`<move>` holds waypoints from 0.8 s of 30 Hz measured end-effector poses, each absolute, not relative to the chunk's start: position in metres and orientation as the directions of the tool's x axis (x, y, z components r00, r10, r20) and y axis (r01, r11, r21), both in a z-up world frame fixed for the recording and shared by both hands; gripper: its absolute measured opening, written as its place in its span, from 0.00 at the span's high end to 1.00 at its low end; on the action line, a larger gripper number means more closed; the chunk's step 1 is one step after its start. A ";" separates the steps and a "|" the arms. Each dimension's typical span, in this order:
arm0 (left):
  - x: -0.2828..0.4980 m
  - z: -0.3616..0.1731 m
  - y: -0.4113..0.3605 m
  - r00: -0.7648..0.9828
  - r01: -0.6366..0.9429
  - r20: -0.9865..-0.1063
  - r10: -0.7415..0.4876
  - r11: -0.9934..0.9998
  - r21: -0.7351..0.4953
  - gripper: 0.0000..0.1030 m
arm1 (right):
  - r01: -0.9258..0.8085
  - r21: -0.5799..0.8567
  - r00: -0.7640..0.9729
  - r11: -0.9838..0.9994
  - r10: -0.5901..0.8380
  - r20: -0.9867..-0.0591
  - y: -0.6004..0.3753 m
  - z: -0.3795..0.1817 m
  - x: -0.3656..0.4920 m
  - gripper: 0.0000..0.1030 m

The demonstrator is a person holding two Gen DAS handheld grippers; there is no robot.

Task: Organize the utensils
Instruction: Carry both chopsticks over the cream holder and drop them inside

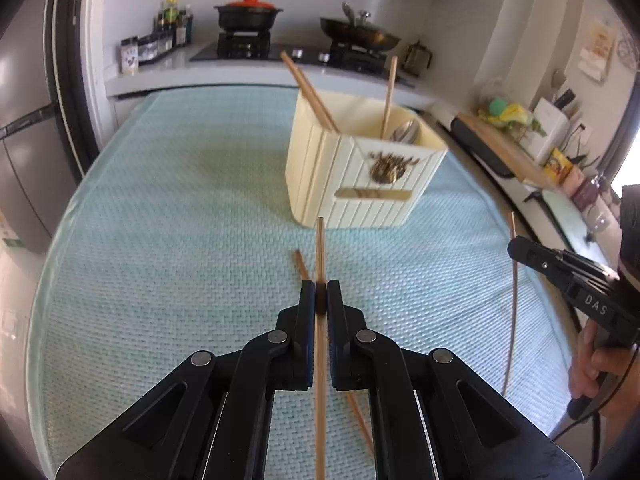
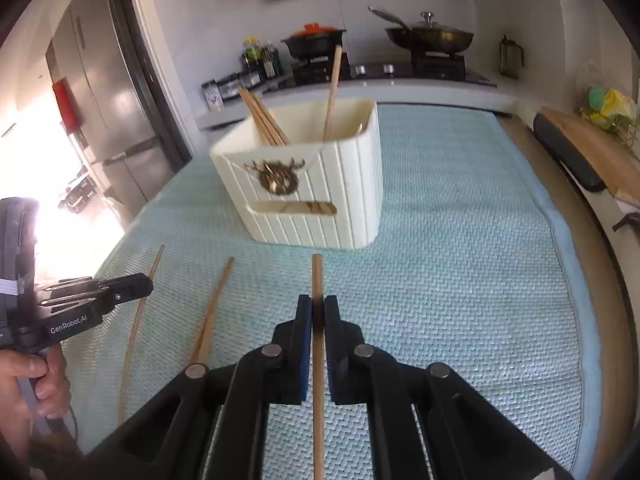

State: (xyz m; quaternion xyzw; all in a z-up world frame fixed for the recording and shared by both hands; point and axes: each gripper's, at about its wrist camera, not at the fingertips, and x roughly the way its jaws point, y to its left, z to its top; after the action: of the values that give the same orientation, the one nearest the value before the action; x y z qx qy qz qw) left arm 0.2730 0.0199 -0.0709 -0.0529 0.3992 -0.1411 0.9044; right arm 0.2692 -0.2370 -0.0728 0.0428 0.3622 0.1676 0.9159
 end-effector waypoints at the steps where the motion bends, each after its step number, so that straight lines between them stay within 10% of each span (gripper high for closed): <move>1: 0.266 -0.060 0.021 0.663 0.219 -0.684 -0.303 0.953 -0.210 0.96 | -0.288 0.197 0.700 0.937 0.346 -0.625 -0.237 -0.062 0.261 0.94; 24: 0.225 0.025 0.025 0.822 0.289 -0.444 -0.356 0.933 -0.214 0.97 | -0.318 0.098 0.893 0.943 0.333 -0.302 -0.236 0.031 0.191 0.94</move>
State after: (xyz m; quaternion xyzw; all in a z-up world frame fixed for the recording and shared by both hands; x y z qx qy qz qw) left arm 0.2251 0.0254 0.0252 -0.0686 0.2455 -0.1694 0.9520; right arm 0.1913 -0.2362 0.0306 0.0229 0.1591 0.1672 0.9727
